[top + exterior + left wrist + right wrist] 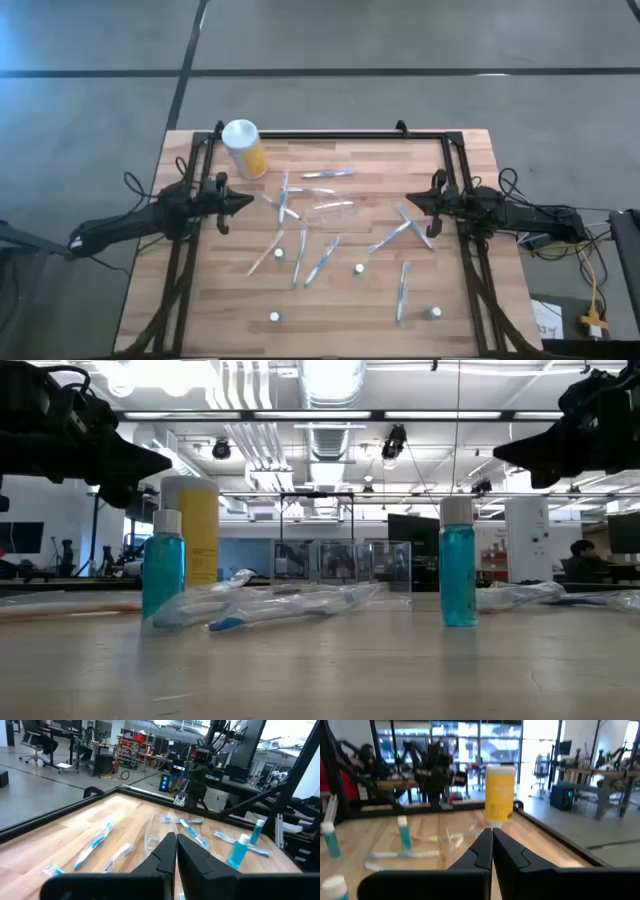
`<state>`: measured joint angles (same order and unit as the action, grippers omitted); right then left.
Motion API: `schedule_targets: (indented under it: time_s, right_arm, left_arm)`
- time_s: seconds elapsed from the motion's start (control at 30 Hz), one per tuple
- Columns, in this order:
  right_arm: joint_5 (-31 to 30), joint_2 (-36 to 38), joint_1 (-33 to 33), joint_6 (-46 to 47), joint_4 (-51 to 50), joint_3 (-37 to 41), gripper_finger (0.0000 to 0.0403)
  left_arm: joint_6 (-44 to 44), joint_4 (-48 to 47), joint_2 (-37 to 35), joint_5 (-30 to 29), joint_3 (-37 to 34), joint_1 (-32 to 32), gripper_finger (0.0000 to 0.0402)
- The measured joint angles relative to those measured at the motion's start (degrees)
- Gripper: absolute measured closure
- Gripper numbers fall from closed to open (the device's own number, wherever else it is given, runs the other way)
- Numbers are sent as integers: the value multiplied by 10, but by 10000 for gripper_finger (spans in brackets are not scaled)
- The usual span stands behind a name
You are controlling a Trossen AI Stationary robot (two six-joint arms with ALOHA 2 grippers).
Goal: Pick & Place toothbrushing station
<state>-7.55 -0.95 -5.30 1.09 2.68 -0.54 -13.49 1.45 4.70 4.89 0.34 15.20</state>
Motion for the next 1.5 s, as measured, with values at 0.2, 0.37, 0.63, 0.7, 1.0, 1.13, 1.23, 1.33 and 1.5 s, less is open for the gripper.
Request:
schedule_targets:
  time_s: [0.2, 0.37, 0.63, 0.7, 1.0, 1.13, 1.23, 1.33, 1.5]
  right_arm:
    - [-9, -3, 0, -2, 8, 0, 394]
    - [-15, -3, 0, 2, 24, 0, 394]
    - [-15, -3, 0, 21, 23, 0, 394]
    - [-16, -3, 0, 13, 23, 0, 394]
    - [-16, -3, 0, 10, 23, 0, 394]
    - [-15, -3, 0, 13, 22, 0, 394]
    - [-16, -3, 0, 12, 22, 0, 394]
    - [-15, -3, 0, 16, 22, 0, 394]
    - [-15, -3, 0, 33, 3, 0, 394]
  left_arm:
    - [16, 3, 4, -1, 0, 0, 387]
    - [16, 2, 4, 2, 0, 0, 387]
    - [3, 1, 4, 3, 0, 0, 396]
    - [1, 1, 4, 3, 0, 0, 398]
    - [-3, 28, 4, 15, 0, 0, 380]
    - [-10, 37, 5, 57, 12, 0, 391]
    - [-13, 44, 8, 53, 40, 0, 397]
    - [-13, 45, 18, 42, 71, 0, 396]
    - [-24, 28, 62, 42, 131, -4, 398]
